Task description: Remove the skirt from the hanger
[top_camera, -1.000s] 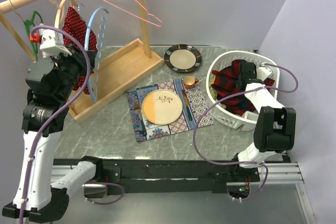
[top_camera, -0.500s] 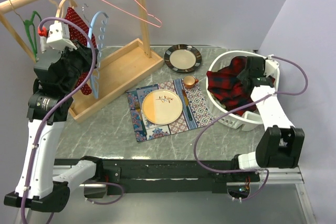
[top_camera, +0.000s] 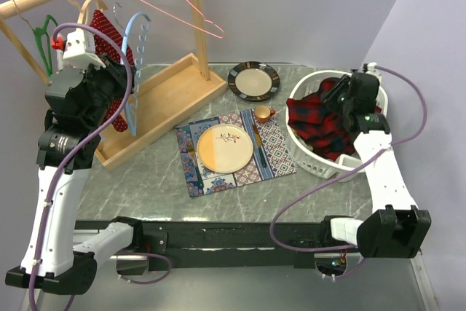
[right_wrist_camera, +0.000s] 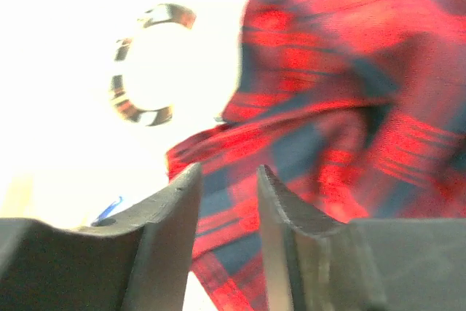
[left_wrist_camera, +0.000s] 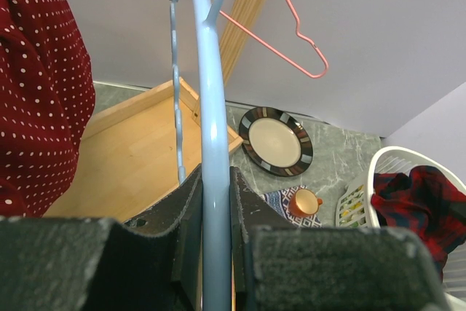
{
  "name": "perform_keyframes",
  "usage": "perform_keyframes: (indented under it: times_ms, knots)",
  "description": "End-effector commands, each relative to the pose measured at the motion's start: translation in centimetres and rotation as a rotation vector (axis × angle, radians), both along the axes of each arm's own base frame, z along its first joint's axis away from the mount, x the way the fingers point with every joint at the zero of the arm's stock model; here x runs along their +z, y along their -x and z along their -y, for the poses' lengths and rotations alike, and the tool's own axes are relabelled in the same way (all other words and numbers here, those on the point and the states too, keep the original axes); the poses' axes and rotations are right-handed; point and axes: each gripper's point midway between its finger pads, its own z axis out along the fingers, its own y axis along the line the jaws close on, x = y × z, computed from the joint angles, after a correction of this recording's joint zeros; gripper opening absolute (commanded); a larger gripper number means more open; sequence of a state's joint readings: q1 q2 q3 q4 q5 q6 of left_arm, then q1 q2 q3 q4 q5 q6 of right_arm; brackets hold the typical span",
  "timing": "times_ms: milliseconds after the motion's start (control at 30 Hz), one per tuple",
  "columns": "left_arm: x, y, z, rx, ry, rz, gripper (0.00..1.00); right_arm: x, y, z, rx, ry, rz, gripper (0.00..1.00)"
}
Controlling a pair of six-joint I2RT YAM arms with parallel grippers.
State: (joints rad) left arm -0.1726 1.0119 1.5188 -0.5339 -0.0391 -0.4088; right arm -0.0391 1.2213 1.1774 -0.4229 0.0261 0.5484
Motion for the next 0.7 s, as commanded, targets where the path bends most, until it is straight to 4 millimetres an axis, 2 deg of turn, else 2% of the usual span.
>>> perform_keyframes:
  times_ms: [0, 33, 67, 133, 167, 267, 300, 400, 533, 567, 667]
  knots:
    - [3.9, -0.1, 0.2, -0.009, 0.024, 0.126, 0.01, -3.5, -1.0, -3.3, 0.130, -0.121, 0.032, 0.38]
    - [4.0, -0.3, 0.3, -0.017, 0.024, 0.128, 0.01, -6.0, -0.7, -3.0, 0.104, -0.120, -0.008, 0.37]
    - [4.1, -0.5, 0.4, -0.018, 0.025, 0.127, 0.01, -7.5, -1.4, -2.7, 0.086, -0.121, -0.017, 0.36]
    - [4.3, -1.0, 0.6, -0.022, 0.028, 0.125, 0.01, -10.9, -1.6, -1.4, 0.008, -0.102, -0.082, 0.36]
    - [4.3, -1.2, 0.6, -0.025, 0.026, 0.126, 0.01, -13.7, -1.6, -1.1, -0.016, -0.095, -0.159, 0.37]
    - [4.7, -1.9, 1.3, -0.059, 0.009, 0.119, 0.01, -17.4, -1.5, 1.1, -0.114, -0.032, -0.258, 0.38]
    - [5.6, -1.7, 1.4, -0.065, 0.000, 0.137, 0.01, -17.7, -1.4, 1.3, -0.122, -0.018, -0.273, 0.38]
    - [6.0, -2.2, 1.0, -0.042, -0.004, 0.136, 0.01, -16.5, -1.6, 2.1, -0.150, 0.014, -0.250, 0.37]
    - [6.0, -2.9, 1.0, -0.038, -0.013, 0.138, 0.01, -12.0, -1.0, 3.0, -0.195, 0.060, -0.177, 0.41]
    - [5.7, -3.2, 1.1, -0.039, -0.016, 0.129, 0.01, -11.2, -0.8, 3.1, -0.197, 0.061, -0.164, 0.51]
    - [5.3, -3.6, 0.2, 0.018, -0.014, 0.120, 0.01, -8.2, 0.2, 3.4, -0.192, 0.090, -0.117, 0.69]
